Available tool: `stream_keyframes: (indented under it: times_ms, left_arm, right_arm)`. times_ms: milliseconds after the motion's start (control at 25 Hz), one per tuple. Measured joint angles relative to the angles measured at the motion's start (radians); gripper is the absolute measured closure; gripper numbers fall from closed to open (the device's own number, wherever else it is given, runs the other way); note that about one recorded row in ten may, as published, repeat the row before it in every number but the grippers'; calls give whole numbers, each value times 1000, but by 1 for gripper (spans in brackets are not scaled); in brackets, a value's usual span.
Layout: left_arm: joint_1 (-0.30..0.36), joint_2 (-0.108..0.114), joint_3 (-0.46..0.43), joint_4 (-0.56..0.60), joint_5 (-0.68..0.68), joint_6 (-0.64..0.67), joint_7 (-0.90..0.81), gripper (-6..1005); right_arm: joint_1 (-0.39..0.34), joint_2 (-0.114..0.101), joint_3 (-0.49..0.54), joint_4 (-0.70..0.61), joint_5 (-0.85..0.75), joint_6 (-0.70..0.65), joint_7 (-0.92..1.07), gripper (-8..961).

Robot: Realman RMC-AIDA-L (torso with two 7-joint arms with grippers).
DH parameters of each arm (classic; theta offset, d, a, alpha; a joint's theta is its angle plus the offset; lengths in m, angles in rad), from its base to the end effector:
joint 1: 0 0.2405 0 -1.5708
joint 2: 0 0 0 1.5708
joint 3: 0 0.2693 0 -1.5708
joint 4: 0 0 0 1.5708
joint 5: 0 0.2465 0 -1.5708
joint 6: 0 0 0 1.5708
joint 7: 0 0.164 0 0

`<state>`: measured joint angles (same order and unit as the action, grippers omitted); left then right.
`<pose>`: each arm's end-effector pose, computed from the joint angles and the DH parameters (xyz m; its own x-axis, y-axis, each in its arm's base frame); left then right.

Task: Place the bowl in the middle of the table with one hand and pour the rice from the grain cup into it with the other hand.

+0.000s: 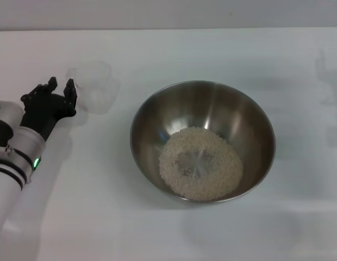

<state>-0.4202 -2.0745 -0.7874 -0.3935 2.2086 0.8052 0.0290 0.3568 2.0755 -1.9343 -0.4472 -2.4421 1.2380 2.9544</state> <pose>-0.3402 0.3830 -0.1036 0.7283 0.1892 0.6586 0.6852 -0.2054 -0.6988 0.3152 0.3915 0.0122 0.7620 0.3315 -0.5563 -0.6092 0.0757 -0.7894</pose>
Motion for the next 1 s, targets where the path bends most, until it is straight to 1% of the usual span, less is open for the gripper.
stream_keyframes:
  times_ms: [80, 160, 200, 240, 280, 320, 360, 400, 440, 480, 520, 560, 600, 640, 680, 720, 840, 1000]
  left_arm:
    - [10, 1, 1, 3, 0, 1, -13, 720]
    - [50, 3, 2, -10, 0, 41, -32, 648]
    - [50, 3, 2, -10, 0, 41, -32, 612]
    - [81, 3, 2, -17, 1, 107, -41, 576]
    - [81, 3, 2, -17, 1, 107, -41, 563]
    - [110, 2, 11, -17, 1, 186, -49, 550]
    - [110, 2, 11, -17, 1, 186, -49, 537]
    - [124, 1, 23, -17, 2, 242, -51, 524]
    - [142, -1, 56, -14, 2, 346, -52, 511]
    - [142, -1, 56, -14, 2, 346, -52, 497]
    - [148, -4, 73, -13, 1, 421, -47, 484]
    - [148, -4, 73, -13, 1, 421, -47, 471]
    - [147, -5, 73, -14, -2, 442, -44, 458]
    - [136, -5, 71, -18, -8, 445, -41, 445]
    - [136, -5, 71, -18, -8, 445, -41, 445]
    - [127, -5, 71, -18, -8, 443, -41, 445]
    - [106, -6, 77, -11, -9, 445, -40, 445]
    - [104, -6, 71, -12, -9, 451, -40, 445]
  right_arm:
    - [-1, 0, 0, 3, 0, 0, 0, 446]
    - [-2, 1, 0, 5, 0, -3, 0, 446]
    - [-2, 1, 0, 5, 0, -3, 0, 446]
    - [-7, 2, 0, 6, 0, -6, 0, 446]
    - [-7, 2, 0, 6, 0, -6, 0, 446]
    - [-10, 3, 0, 6, 0, -6, 0, 446]
    - [-15, 4, 0, 8, 0, -7, 0, 447]
    - [-18, 5, -1, 10, 0, -7, 0, 447]
    - [-25, 8, -15, 23, 0, -8, 0, 447]
    - [-25, 8, -15, 23, 0, -8, 0, 447]
    - [-27, 10, -45, 40, 2, -9, 0, 447]
    - [-27, 10, -45, 40, 2, -9, 0, 447]
    - [-27, 11, -66, 49, 4, -9, 0, 447]
    - [-27, 13, -101, 63, 5, -9, 0, 447]
    - [-27, 13, -101, 63, 5, -9, 0, 447]
    - [-29, 16, -134, 74, 6, -10, 0, 447]
    - [-35, 17, -153, 76, 6, -10, 0, 447]
    - [-38, 17, -156, 76, 8, -11, 0, 446]
